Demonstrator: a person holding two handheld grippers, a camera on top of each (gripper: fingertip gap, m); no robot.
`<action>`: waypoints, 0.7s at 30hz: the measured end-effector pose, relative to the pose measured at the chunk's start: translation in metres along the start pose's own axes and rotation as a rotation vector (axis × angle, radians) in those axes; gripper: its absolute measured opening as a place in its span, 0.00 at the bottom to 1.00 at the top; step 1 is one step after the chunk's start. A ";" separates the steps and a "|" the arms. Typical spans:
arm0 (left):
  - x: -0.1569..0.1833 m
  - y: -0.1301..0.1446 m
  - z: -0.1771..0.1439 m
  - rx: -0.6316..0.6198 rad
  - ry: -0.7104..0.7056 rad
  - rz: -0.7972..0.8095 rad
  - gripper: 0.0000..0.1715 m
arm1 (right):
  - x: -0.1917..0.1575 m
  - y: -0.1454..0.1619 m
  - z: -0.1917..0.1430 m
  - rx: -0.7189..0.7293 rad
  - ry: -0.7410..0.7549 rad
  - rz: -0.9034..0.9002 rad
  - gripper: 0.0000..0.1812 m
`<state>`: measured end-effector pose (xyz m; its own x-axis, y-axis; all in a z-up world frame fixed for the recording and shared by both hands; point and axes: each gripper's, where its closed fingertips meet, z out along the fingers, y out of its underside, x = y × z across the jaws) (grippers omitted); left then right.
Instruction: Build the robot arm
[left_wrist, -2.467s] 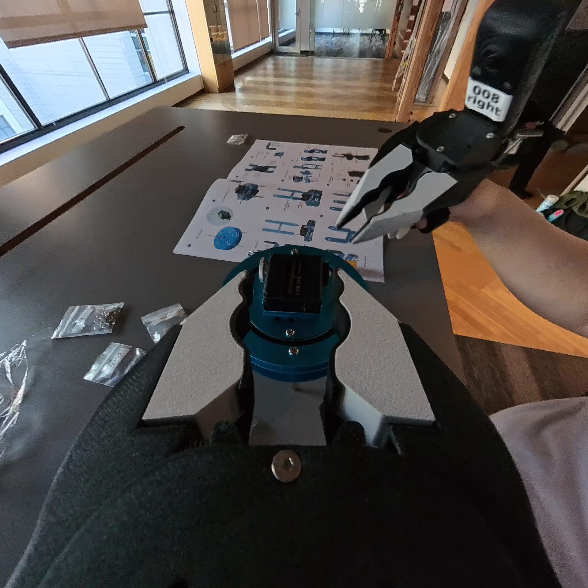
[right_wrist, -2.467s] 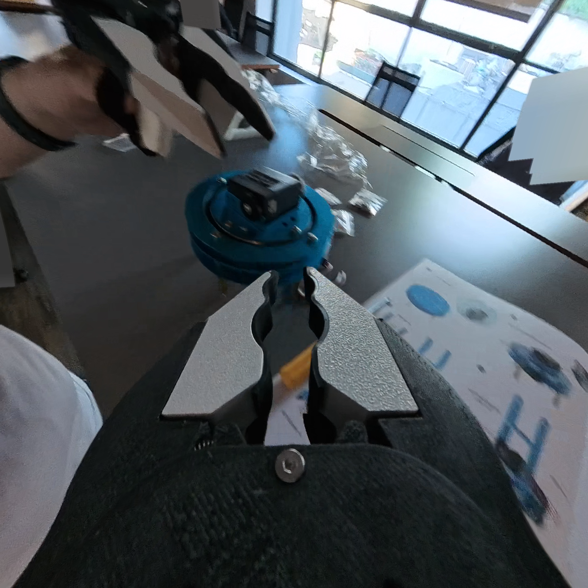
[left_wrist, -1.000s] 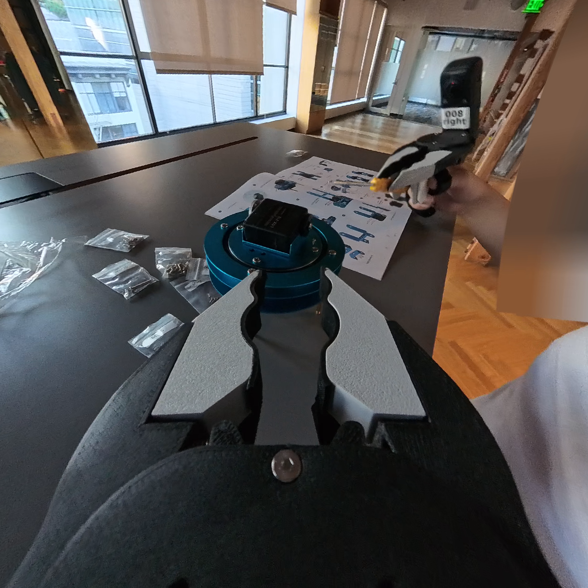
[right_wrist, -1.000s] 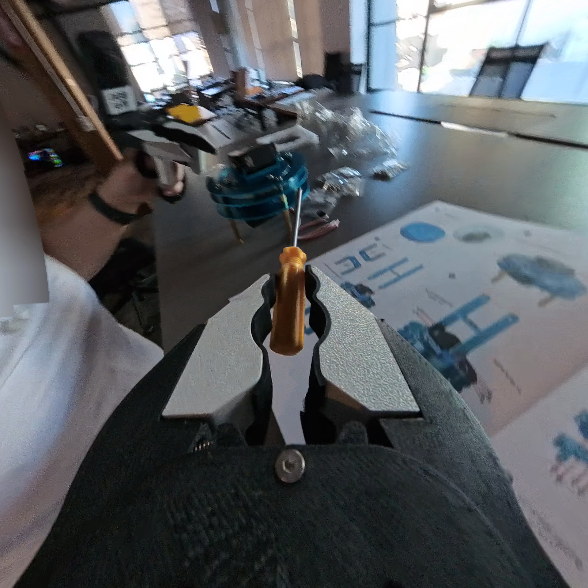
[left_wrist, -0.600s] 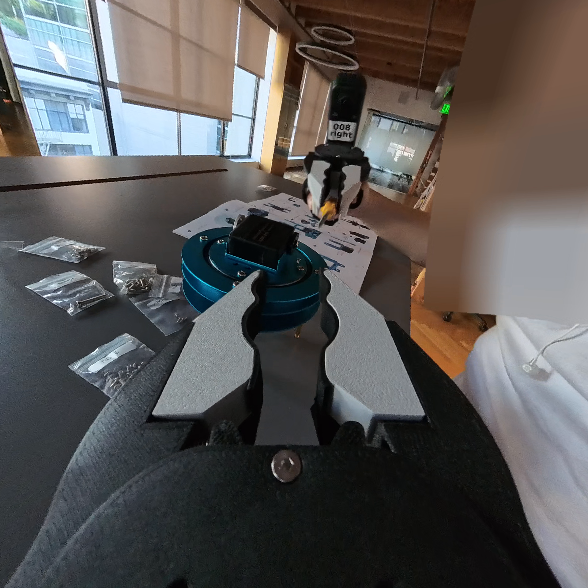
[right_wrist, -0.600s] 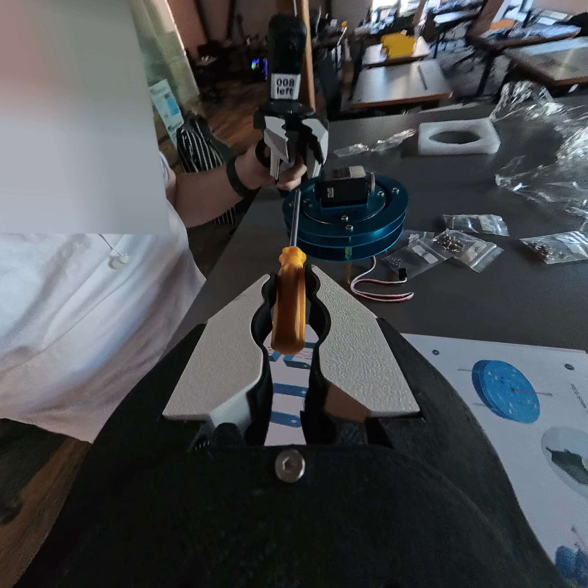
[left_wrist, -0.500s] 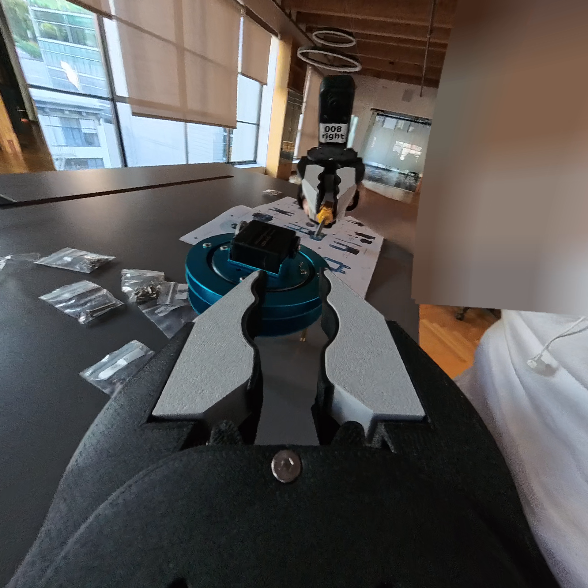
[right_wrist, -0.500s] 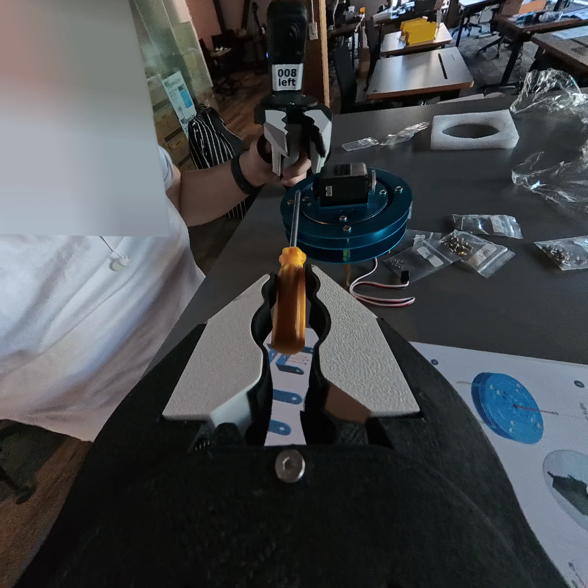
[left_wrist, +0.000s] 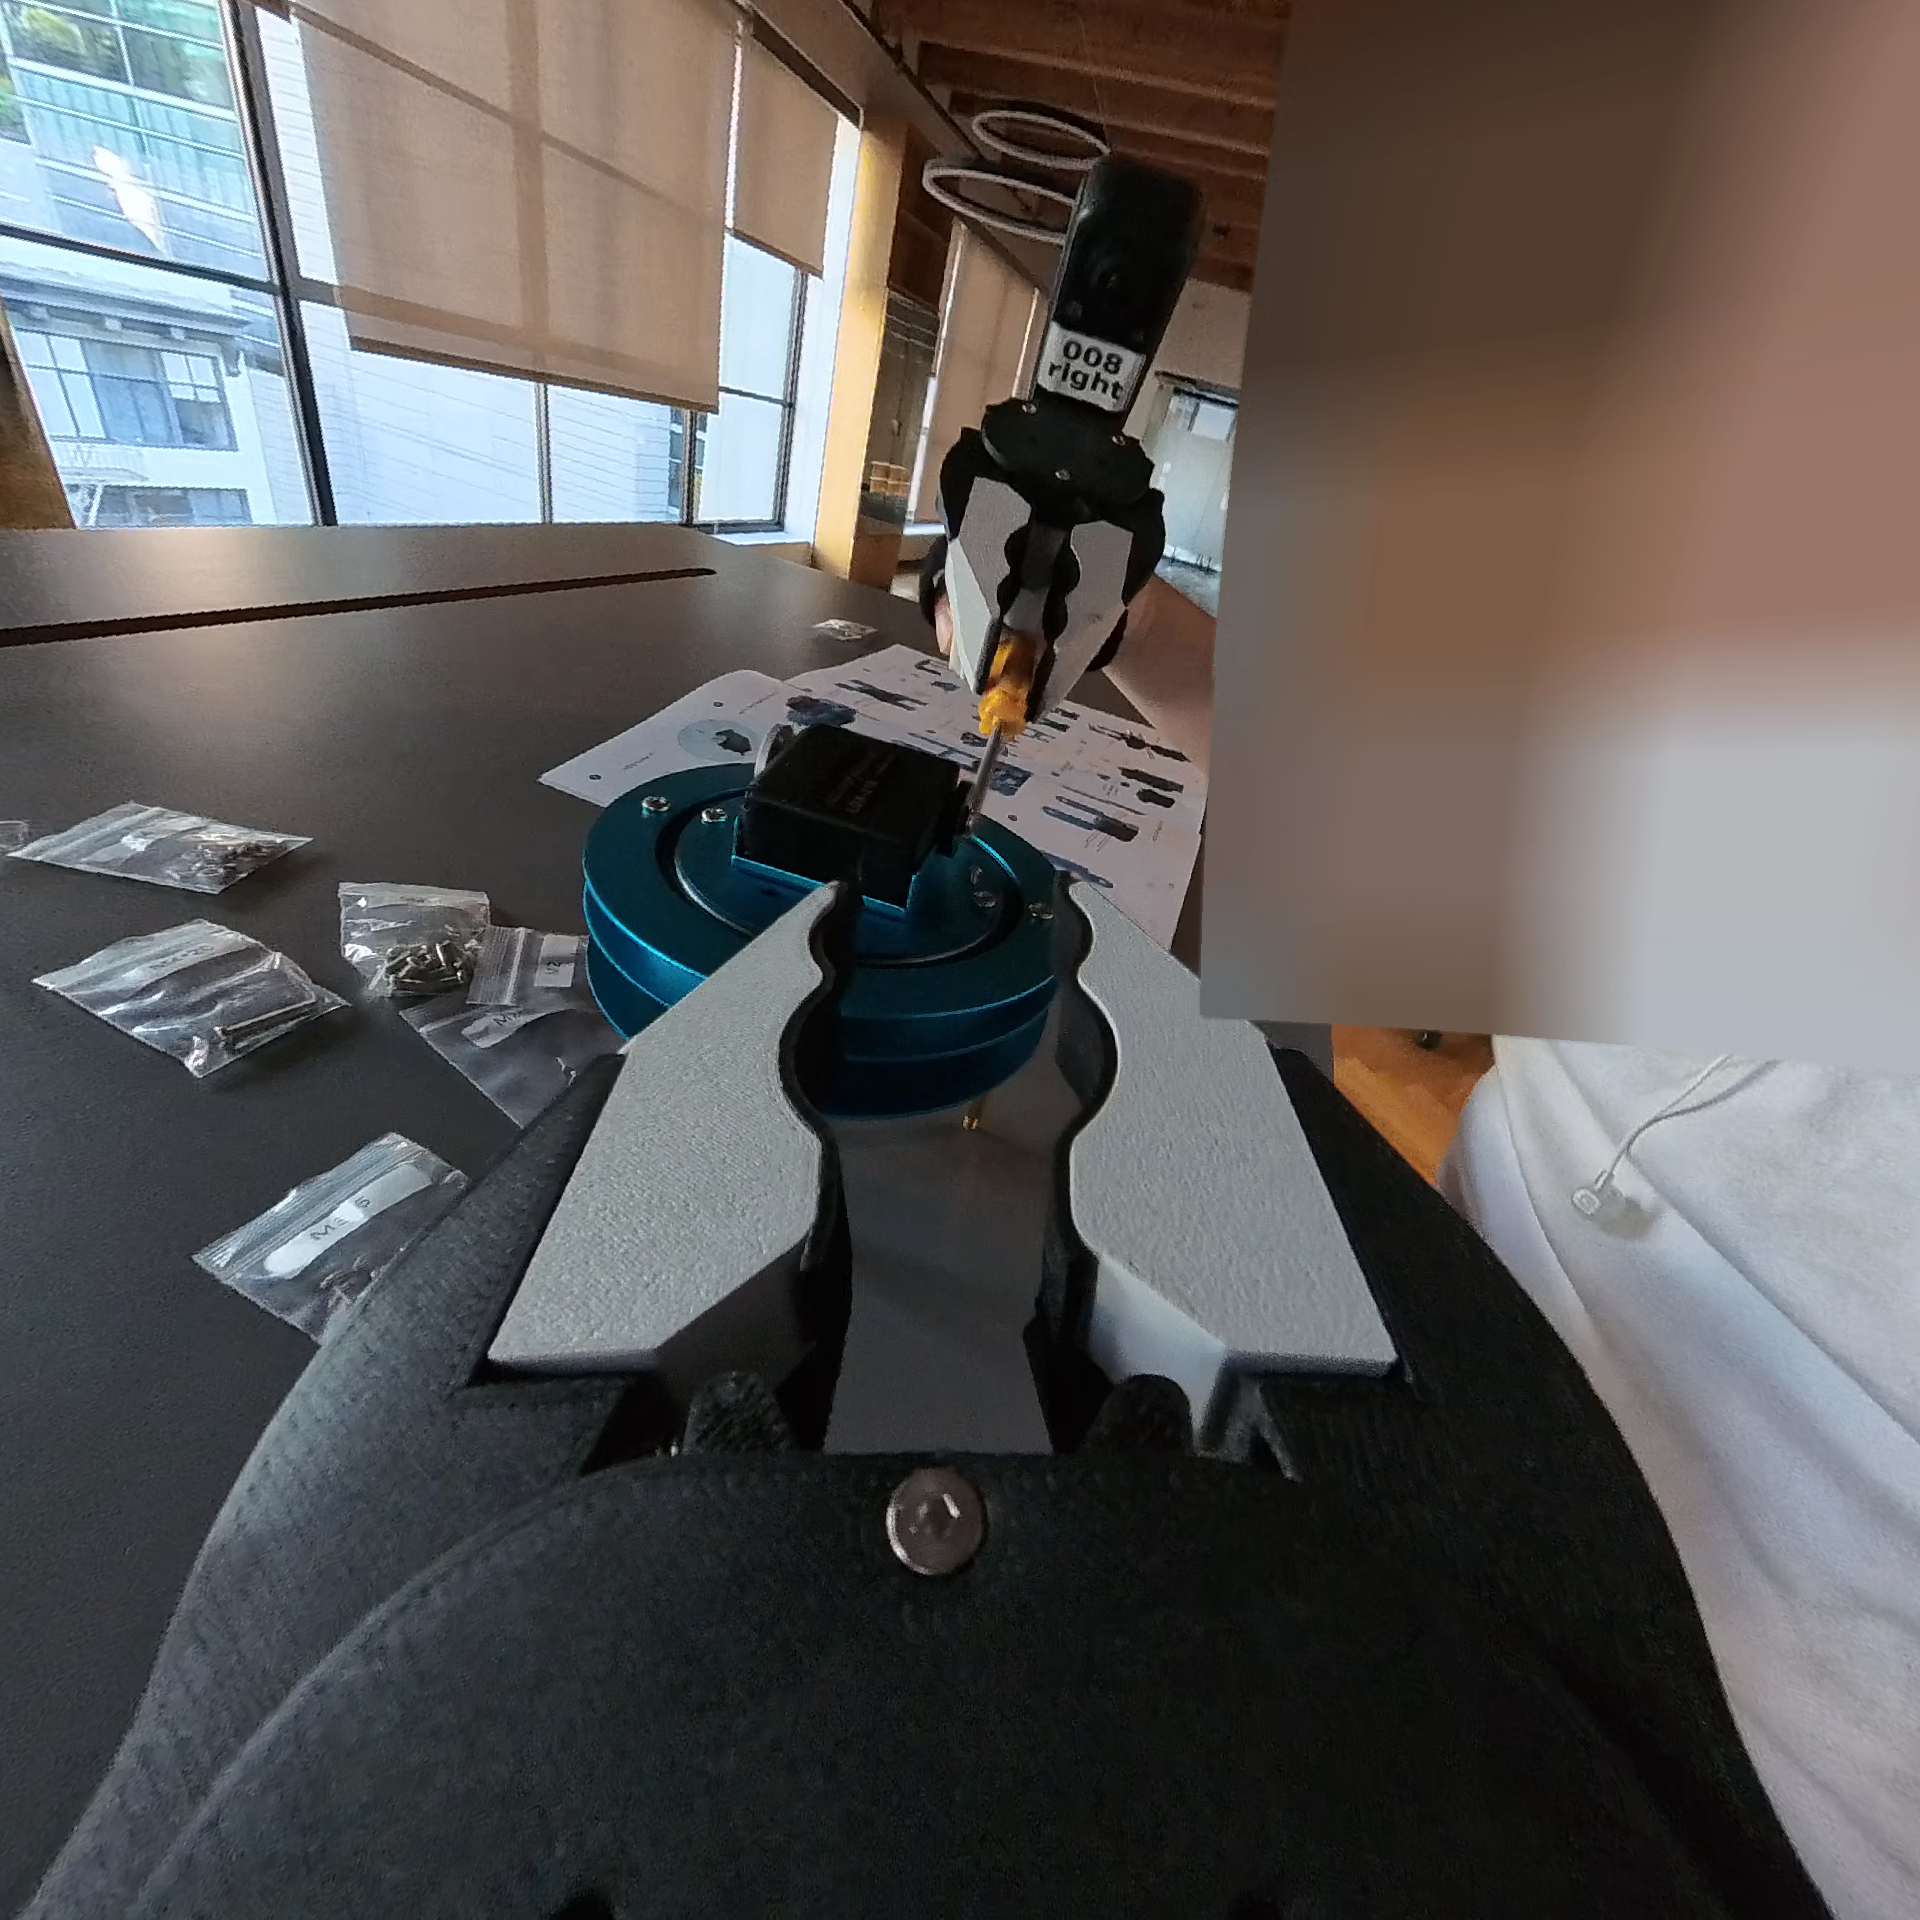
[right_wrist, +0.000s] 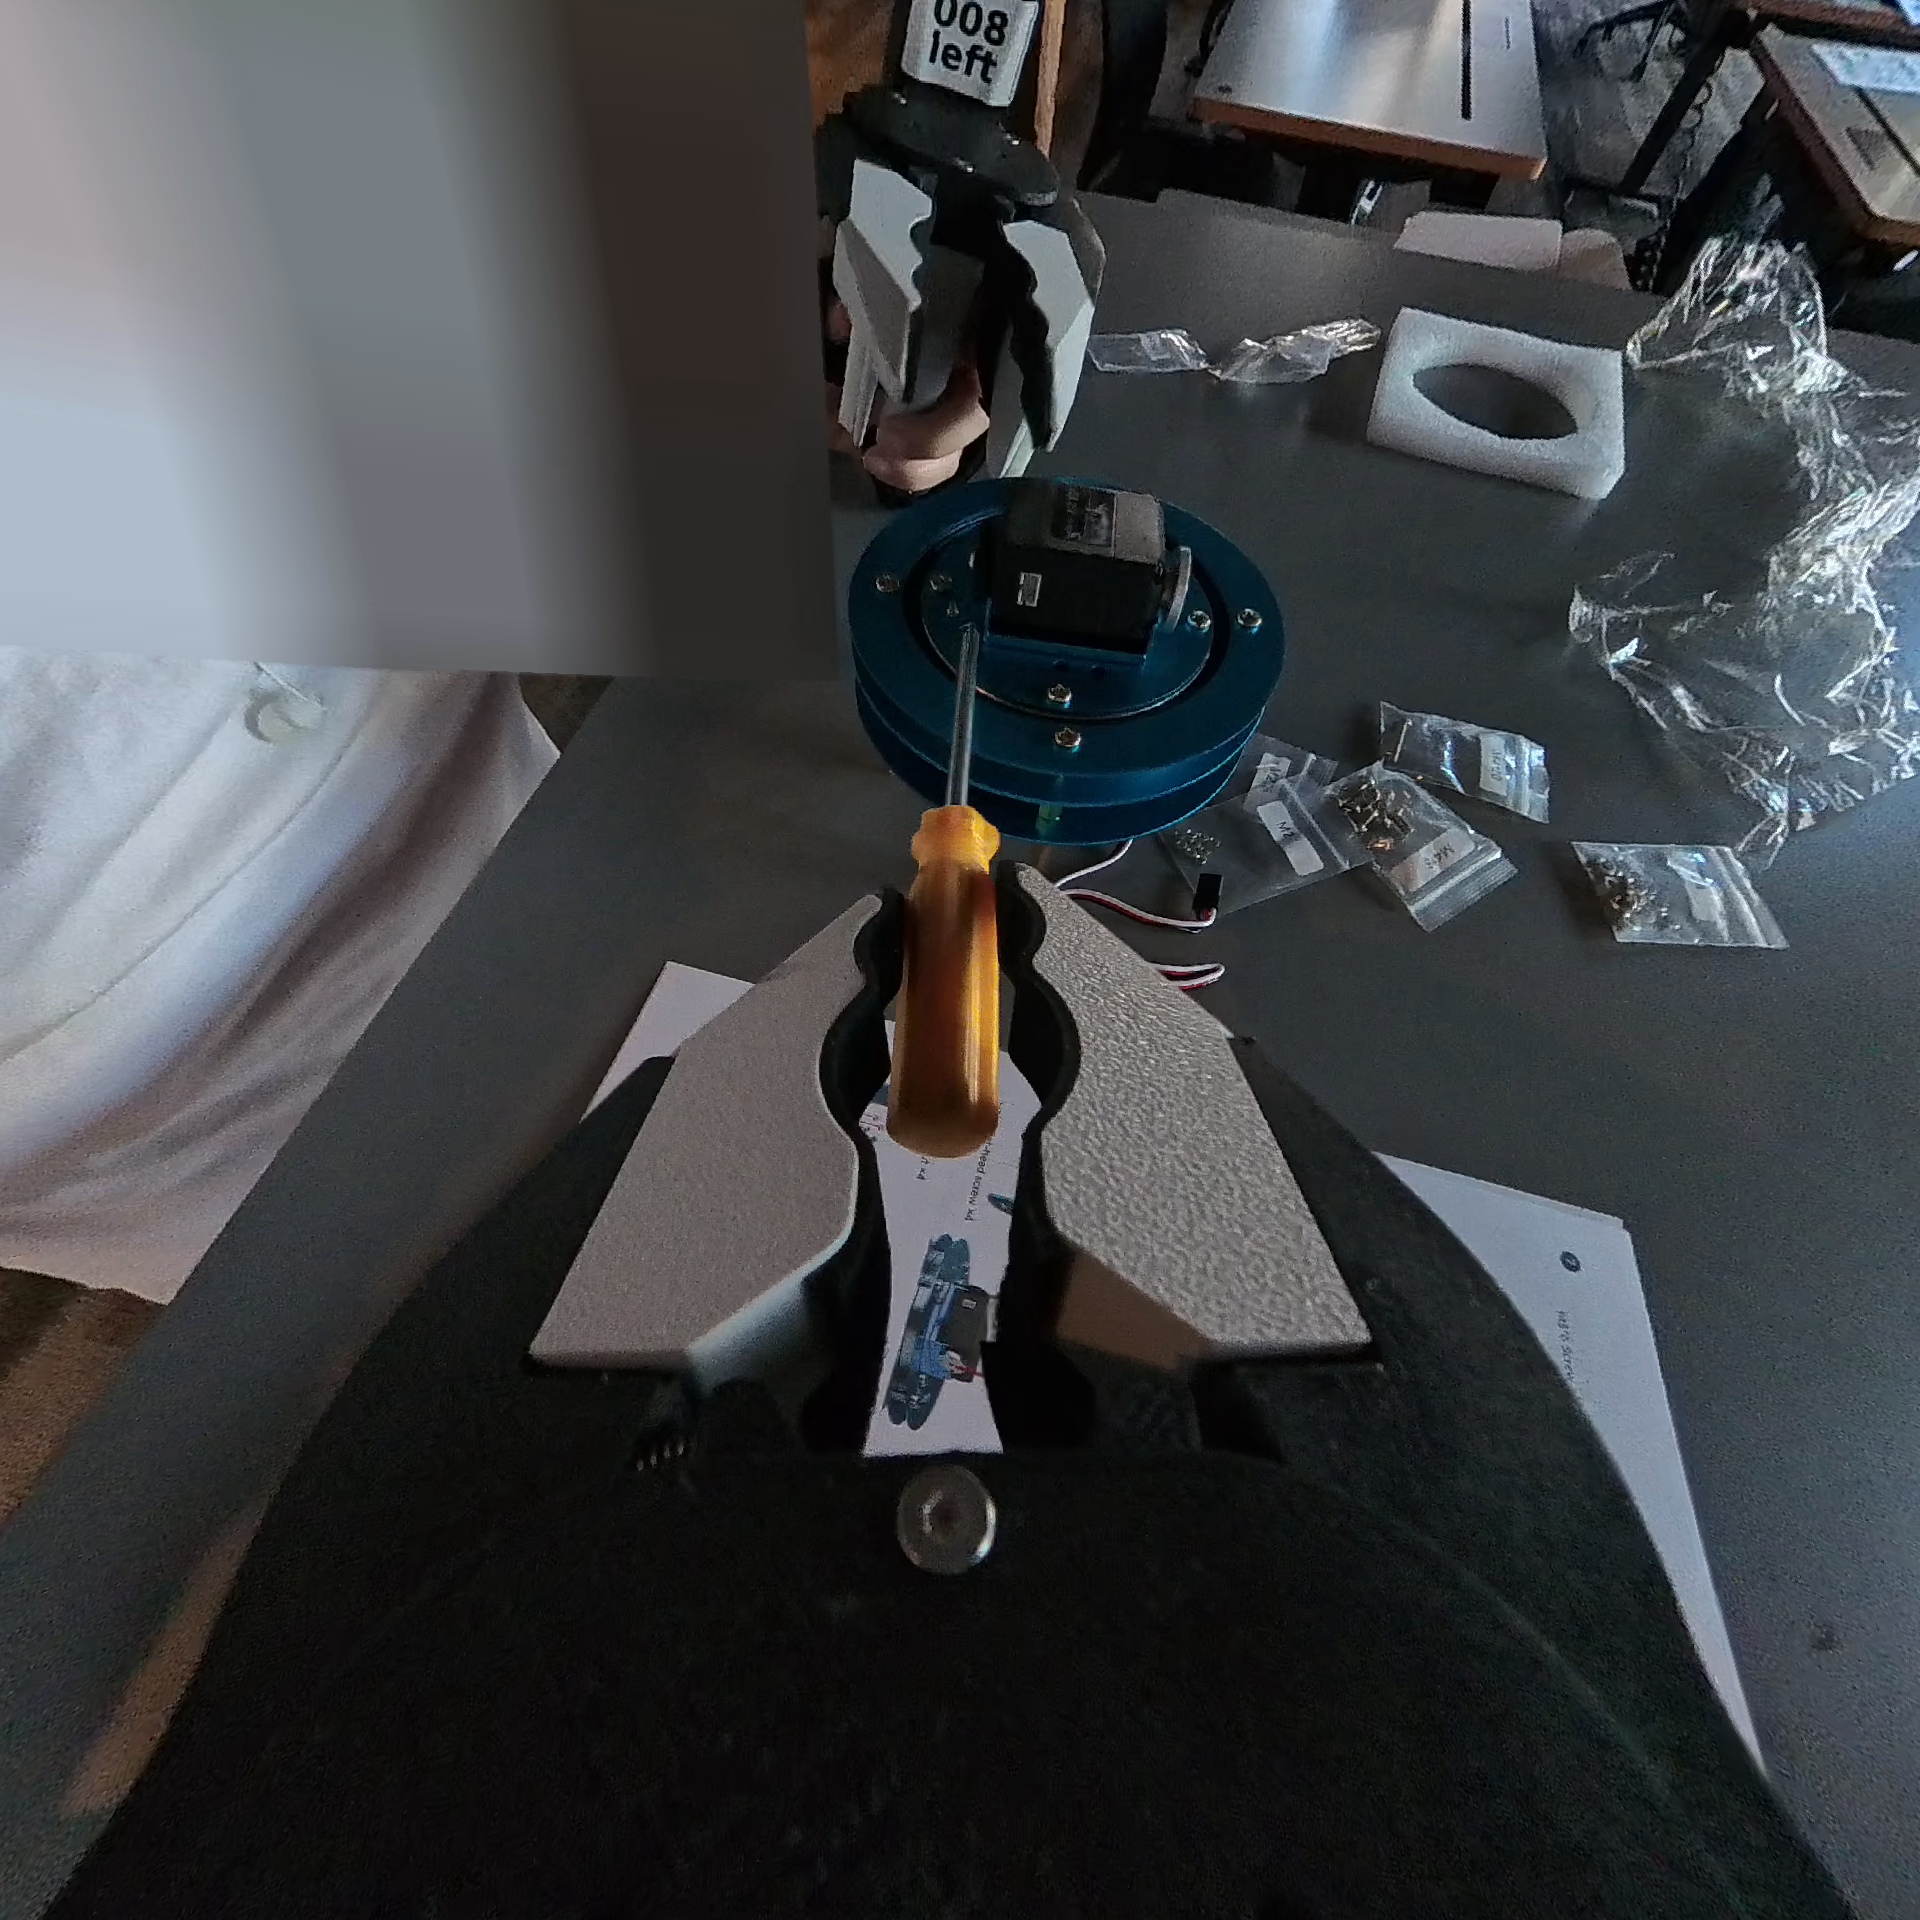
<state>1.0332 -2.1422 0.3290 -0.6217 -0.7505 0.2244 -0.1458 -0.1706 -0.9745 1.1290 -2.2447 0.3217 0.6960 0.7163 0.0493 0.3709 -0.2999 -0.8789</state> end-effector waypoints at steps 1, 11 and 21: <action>0.001 0.001 0.001 -0.008 0.001 0.003 0.21 | -0.001 -0.001 0.000 -0.001 -0.002 -0.001 0.09; 0.000 0.002 0.001 -0.014 0.006 -0.004 0.21 | -0.004 -0.001 0.009 -0.028 -0.014 -0.017 0.09; 0.002 0.002 0.001 -0.014 0.011 0.002 0.21 | -0.001 0.001 0.010 -0.038 -0.008 -0.008 0.09</action>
<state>1.0329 -2.1445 0.3279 -0.6305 -0.7436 0.2224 -0.1551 -0.1600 -0.9748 1.1226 -2.2395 0.3155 0.6883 0.7235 0.0519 0.3994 -0.3182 -0.8598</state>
